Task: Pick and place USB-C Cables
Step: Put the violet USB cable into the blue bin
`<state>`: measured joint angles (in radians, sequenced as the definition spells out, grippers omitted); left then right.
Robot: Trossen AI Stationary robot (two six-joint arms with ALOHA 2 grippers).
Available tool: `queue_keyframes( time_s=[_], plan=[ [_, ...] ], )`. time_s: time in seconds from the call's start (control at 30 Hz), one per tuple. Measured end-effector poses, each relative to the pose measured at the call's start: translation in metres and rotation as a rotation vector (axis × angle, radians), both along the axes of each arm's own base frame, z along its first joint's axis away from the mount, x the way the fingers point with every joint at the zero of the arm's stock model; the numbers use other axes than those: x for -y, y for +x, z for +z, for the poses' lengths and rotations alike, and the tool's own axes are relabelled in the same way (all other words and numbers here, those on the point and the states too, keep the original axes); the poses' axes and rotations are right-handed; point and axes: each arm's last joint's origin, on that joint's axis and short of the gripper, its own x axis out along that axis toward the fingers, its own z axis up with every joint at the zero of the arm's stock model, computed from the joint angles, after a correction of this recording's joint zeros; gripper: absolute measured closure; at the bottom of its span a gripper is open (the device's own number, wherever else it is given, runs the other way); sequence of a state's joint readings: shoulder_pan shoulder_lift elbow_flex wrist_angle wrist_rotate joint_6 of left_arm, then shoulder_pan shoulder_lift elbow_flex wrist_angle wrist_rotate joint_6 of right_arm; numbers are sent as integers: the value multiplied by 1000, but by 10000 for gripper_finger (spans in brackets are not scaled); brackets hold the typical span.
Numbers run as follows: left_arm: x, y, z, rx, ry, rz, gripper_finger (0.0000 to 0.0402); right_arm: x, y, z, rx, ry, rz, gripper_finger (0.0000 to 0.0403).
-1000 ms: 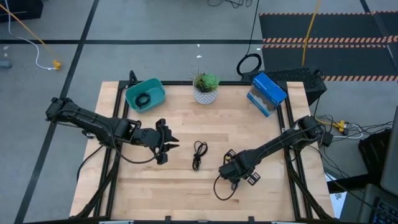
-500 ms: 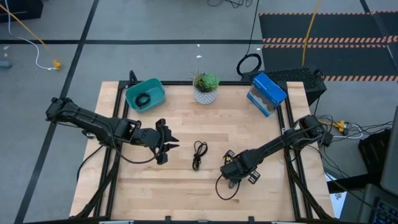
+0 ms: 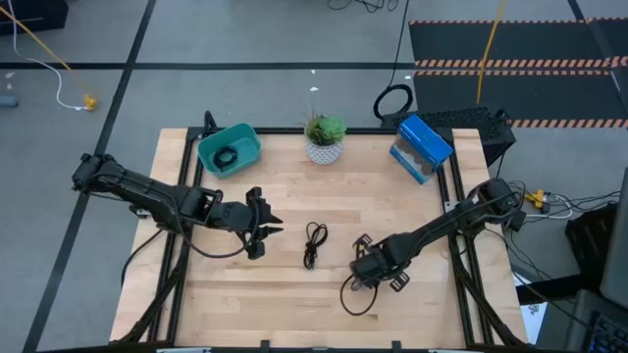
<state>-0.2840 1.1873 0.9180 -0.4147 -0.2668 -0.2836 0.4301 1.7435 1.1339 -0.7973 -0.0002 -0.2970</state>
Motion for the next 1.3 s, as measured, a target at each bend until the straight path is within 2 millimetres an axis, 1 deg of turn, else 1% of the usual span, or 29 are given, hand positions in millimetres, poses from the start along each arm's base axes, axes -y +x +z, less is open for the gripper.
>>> queue_keyframes(
  time_s=[0.13,0.27,0.5,0.7,0.83,1.0,1.2,1.3],
  plan=[
    [0,0,0,1,0,0,309,0,0,15,78,44,-72,390],
    [0,0,0,1,0,0,309,2,-3,37,163,102,-151,390],
    [0,0,0,1,0,1,309,10,-20,82,300,207,-255,390],
    [0,1,1,12,11,-7,309,19,-35,109,397,247,-360,390],
    [0,2,2,26,8,-7,309,24,-42,116,425,240,-407,390],
    [0,2,2,26,9,-8,309,26,-47,118,414,224,-449,390],
    [0,2,2,27,8,-8,309,29,-45,119,472,177,-543,390],
    [0,2,2,27,6,-6,309,30,-43,121,547,137,-593,390]
  ],
)
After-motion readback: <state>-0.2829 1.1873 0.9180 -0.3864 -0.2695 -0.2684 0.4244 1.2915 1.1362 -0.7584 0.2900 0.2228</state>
